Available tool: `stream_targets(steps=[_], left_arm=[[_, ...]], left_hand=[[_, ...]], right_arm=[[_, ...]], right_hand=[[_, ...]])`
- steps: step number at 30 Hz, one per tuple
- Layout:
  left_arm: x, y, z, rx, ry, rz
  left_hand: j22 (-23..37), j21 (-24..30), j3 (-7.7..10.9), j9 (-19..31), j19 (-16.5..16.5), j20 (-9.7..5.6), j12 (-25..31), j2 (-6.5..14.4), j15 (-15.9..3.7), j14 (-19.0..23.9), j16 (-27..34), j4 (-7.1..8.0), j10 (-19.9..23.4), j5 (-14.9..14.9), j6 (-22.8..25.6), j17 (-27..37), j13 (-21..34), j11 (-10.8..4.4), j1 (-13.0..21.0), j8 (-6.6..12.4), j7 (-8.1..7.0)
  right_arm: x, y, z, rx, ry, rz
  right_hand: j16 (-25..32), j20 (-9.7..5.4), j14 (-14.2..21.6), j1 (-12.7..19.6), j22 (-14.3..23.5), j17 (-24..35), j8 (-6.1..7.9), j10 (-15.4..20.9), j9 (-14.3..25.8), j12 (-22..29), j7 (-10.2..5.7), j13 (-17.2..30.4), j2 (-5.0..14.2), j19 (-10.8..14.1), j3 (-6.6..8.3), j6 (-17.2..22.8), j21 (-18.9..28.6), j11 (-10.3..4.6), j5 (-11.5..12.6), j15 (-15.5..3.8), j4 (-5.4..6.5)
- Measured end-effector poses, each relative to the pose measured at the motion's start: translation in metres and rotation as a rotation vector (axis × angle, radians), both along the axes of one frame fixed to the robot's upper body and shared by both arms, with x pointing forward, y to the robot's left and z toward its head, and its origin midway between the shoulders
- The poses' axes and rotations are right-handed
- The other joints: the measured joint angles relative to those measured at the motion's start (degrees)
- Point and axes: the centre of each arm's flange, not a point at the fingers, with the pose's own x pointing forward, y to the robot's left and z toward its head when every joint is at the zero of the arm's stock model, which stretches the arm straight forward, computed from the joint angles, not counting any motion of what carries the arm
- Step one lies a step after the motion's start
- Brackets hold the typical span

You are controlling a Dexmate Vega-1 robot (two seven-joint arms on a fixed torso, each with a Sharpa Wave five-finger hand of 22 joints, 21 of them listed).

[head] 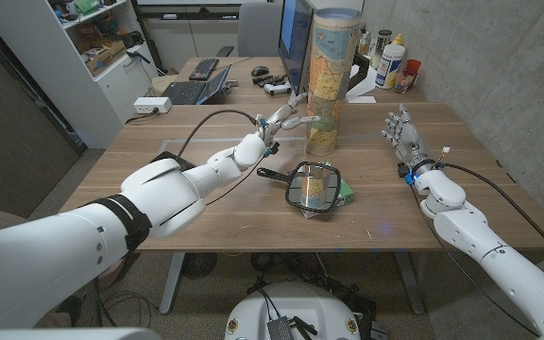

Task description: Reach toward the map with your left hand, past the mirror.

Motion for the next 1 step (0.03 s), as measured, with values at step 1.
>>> stream_targets(steps=[1], left_arm=[[0.0000,-0.0001,0.0000,0.000,0.000,0.000]], left_hand=[[0.0,0.0,-0.17,0.0,0.0,0.00,0.0,0.0,0.00,0.0,0.0,0.17,0.0,0.0,0.0,0.0,0.0,0.00,0.0,0.00,0.00]], right_arm=[[-0.0004,-0.0008,-0.0002,0.000,0.000,-0.001]], right_hand=[[0.0,0.00,0.0,0.0,0.0,0.0,0.00,0.0,0.0,0.0,0.00,0.0,0.00,0.0,0.00,0.0,0.0,0.00,0.0,0.00,0.00]])
